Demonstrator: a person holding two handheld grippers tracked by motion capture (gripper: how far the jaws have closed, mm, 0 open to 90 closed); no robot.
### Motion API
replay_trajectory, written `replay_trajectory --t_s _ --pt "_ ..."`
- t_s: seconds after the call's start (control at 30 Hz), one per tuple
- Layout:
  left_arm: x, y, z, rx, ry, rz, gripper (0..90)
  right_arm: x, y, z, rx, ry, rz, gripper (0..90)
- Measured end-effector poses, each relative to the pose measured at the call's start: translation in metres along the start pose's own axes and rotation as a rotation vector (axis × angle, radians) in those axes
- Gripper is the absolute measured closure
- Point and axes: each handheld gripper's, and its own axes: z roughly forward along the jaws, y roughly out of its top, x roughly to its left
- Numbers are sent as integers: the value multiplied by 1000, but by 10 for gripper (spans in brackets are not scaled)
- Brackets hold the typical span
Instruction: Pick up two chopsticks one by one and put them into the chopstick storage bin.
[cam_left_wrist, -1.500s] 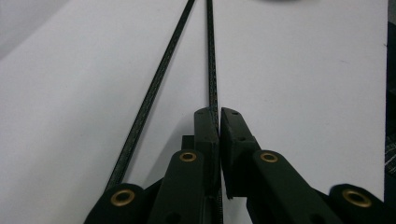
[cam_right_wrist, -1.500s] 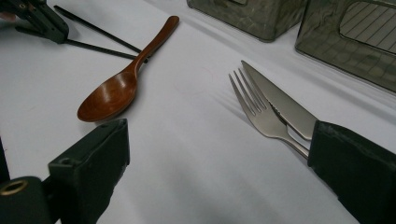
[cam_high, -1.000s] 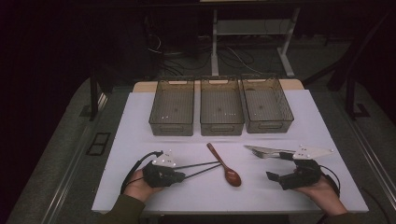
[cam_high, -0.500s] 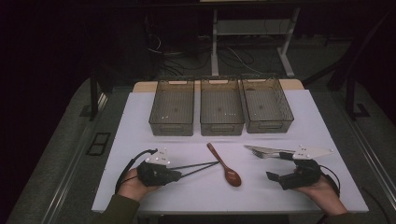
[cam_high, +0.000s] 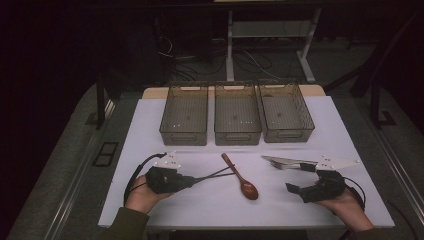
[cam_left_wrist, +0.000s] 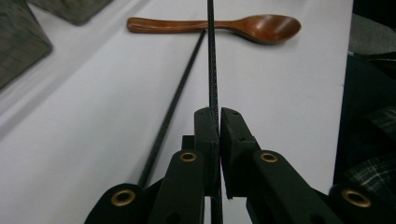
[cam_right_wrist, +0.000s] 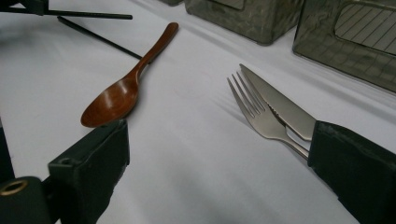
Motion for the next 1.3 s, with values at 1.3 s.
replay_trajectory --t_s 1.3 --pt "55 55 -21 -46 174 -52 853 4 -3 5 -13 -41 1 48"
